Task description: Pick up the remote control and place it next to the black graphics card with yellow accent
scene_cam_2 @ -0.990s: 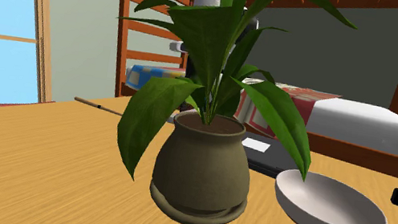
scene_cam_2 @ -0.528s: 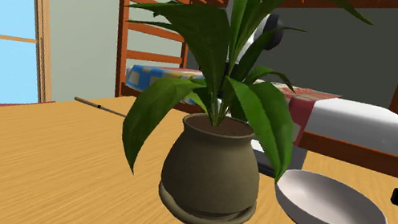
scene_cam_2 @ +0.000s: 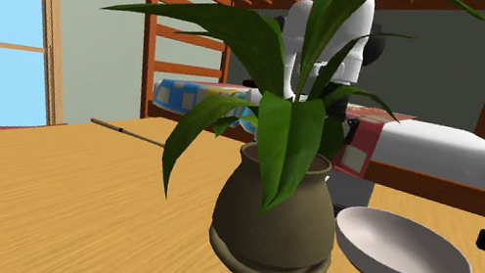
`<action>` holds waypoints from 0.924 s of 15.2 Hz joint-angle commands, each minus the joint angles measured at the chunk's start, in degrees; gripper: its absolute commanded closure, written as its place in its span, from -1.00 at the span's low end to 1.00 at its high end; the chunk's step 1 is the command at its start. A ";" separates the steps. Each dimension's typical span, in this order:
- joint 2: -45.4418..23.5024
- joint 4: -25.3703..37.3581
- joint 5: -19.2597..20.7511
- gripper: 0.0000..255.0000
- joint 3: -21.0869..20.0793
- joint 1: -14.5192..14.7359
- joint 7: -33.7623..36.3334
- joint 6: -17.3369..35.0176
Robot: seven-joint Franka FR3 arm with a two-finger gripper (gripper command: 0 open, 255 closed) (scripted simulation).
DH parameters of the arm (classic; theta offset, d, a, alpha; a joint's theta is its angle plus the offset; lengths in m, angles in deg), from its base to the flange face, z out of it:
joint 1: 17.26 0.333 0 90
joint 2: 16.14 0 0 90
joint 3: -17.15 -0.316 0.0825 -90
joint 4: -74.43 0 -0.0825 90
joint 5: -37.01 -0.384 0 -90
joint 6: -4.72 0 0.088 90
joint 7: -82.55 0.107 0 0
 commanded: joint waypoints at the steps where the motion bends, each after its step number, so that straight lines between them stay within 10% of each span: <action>1: -0.42 0.72 0.21 1.00 -0.80 1.57 2.39 -0.21; 14: -11.81 18.14 2.03 1.00 -4.97 12.14 17.00 -6.56</action>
